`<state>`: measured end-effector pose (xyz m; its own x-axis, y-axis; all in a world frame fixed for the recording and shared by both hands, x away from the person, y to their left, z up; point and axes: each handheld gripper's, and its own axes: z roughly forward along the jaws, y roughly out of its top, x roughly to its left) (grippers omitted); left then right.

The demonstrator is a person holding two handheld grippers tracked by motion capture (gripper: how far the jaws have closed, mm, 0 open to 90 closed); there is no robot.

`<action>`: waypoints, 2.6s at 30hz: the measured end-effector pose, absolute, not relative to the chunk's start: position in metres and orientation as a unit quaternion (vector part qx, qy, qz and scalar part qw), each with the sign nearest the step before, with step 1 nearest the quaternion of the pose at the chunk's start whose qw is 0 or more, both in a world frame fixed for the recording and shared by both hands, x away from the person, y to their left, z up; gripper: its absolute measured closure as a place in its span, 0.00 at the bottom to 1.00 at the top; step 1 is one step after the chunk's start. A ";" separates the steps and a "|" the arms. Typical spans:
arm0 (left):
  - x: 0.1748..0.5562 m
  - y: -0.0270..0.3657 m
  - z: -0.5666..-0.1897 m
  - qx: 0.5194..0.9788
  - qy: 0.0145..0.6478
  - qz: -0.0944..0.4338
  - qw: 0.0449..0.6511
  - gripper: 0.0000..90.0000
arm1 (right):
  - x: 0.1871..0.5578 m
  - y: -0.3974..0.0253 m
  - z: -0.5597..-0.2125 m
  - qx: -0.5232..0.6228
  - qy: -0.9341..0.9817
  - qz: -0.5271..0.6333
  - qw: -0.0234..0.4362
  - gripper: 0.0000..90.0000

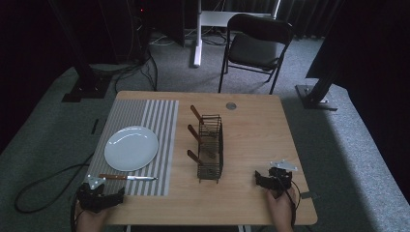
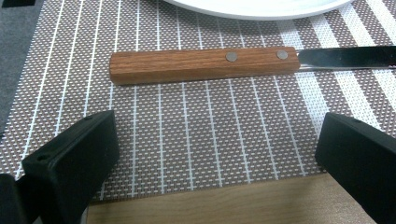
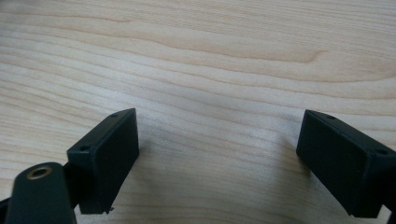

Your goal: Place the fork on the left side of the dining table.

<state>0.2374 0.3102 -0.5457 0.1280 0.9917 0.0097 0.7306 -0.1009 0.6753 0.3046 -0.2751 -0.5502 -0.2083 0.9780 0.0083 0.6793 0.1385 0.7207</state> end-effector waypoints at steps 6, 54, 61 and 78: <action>0.238 0.310 -0.545 0.703 0.615 0.239 0.264 0.00 | 0.305 -0.275 -0.550 0.580 0.714 0.307 0.243 0.14; 0.239 0.288 -0.513 0.740 0.561 0.201 0.312 0.03 | 0.304 -0.274 -0.550 0.583 0.712 0.306 0.244 0.14; 0.243 0.278 -0.504 0.751 0.536 0.196 0.330 0.03 | 0.304 -0.274 -0.550 0.583 0.712 0.306 0.244 0.14; 0.265 0.246 -0.480 0.771 0.491 0.174 0.367 0.03 | 0.304 -0.275 -0.550 0.583 0.712 0.306 0.244 0.14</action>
